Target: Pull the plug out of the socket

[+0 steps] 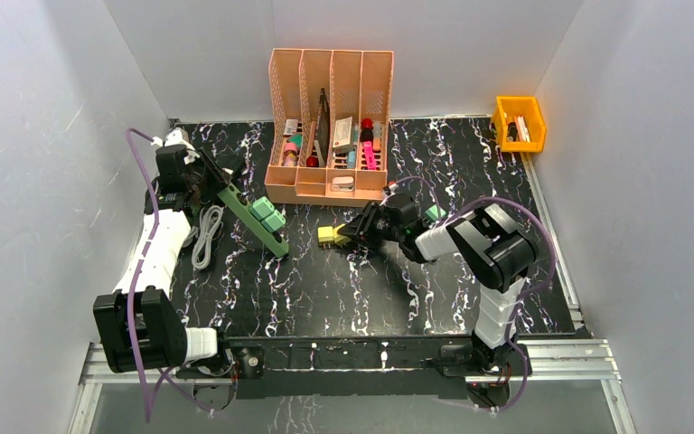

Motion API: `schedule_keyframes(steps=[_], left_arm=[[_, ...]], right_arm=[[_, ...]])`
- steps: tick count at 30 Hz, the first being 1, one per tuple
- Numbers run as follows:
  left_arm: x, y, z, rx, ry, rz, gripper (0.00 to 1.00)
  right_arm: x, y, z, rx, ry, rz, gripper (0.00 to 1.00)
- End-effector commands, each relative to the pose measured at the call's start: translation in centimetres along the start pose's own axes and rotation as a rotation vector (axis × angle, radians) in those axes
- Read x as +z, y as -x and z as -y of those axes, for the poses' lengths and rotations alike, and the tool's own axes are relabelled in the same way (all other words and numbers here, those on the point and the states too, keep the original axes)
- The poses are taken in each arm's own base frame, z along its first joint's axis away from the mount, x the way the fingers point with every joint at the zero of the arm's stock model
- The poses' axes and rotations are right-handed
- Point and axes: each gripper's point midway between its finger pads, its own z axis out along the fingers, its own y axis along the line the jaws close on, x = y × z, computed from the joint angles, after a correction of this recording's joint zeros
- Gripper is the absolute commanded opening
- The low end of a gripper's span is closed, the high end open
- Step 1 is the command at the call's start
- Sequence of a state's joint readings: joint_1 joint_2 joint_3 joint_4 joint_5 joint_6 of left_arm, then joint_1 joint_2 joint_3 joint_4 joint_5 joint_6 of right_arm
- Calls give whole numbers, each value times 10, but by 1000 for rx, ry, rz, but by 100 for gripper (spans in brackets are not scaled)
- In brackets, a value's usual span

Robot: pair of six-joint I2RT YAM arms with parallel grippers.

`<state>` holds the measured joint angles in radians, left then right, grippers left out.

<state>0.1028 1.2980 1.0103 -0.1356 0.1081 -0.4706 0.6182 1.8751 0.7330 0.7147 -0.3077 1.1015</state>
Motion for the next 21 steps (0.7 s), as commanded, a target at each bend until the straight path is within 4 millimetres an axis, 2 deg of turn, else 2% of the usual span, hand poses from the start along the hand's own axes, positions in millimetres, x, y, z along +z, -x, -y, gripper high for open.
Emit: schedule_keyframes(steps=[1,4,6,7,13,18,21], left_arm=[[-14,30,10,35,-27,97,0],[-15,31,10,35,-28,99,0],[-14,31,10,37,-26,98,0],[-14,30,10,37,-26,97,0],[-14,30,11,38,-31,95,0],[-12,27,15,43,-52,84,0],[-11,23,23,53,-93,74,0]], right_arm=[[15,16,-29,-46,82,46,47],[18,13,-30,-76,69,38,69],[16,13,-31,-105,56,47,91],[15,14,-30,-128,46,55,98],[-5,36,-34,-374,-53,158,98],[-26,66,-59,-654,-187,285,98],[-33,75,-80,-743,-140,327,98]])
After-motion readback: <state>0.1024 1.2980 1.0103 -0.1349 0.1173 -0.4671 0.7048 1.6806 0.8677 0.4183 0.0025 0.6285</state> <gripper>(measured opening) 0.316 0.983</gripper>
